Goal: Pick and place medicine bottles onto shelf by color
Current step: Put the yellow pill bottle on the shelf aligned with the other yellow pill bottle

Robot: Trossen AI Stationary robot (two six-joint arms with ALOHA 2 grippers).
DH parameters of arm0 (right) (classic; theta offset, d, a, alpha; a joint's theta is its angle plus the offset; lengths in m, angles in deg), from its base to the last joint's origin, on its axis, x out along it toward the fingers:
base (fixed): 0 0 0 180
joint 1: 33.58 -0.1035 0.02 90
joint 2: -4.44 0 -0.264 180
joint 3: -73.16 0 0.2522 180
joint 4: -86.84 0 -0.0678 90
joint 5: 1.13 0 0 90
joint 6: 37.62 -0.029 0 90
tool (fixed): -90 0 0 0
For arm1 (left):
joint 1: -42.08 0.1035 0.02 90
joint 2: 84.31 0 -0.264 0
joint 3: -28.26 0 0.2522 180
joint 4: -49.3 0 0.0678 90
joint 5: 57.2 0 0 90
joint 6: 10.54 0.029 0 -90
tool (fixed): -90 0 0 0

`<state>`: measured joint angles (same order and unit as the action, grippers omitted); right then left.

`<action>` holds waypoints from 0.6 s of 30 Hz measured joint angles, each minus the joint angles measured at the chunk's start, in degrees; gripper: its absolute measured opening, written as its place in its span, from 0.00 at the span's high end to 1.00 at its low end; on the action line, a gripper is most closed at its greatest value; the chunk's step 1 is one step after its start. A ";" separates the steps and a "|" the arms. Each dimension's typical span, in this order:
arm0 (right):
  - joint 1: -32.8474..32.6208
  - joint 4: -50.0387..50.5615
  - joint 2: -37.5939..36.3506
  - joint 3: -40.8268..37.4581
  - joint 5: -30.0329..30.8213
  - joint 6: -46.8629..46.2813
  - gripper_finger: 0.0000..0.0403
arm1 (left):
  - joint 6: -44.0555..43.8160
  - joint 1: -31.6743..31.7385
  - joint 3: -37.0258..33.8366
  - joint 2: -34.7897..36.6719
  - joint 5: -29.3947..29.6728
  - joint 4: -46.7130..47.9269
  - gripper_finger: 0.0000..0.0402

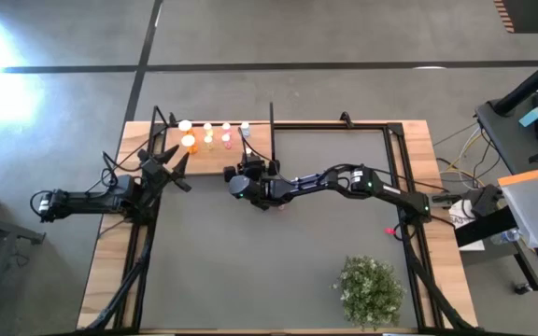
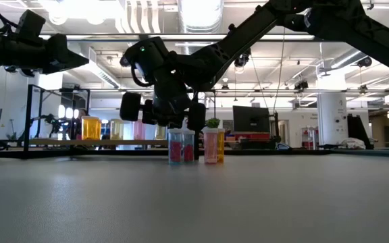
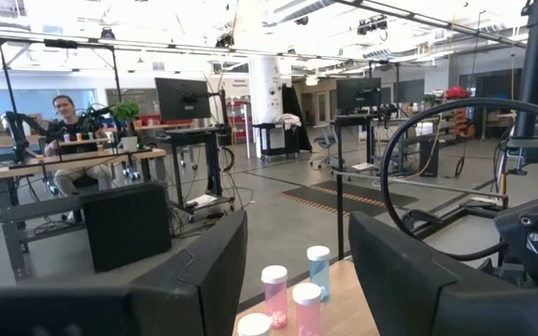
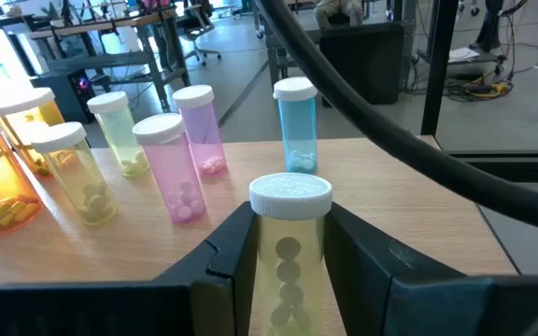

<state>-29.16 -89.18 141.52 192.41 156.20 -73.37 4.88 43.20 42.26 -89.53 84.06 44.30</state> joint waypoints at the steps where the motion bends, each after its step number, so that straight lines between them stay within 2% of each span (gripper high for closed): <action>1: 0.00 -0.08 0.00 0.00 0.00 0.00 0.75 | 0.01 0.00 0.00 0.00 0.00 0.00 0.57; 18: -0.11 -3.34 0.00 0.00 -2.67 5.35 0.75 | 0.00 0.00 -0.01 0.00 0.00 0.00 0.57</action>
<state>-29.27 -92.52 141.52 192.41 153.54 -68.01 4.88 43.20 42.25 -89.53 84.06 44.30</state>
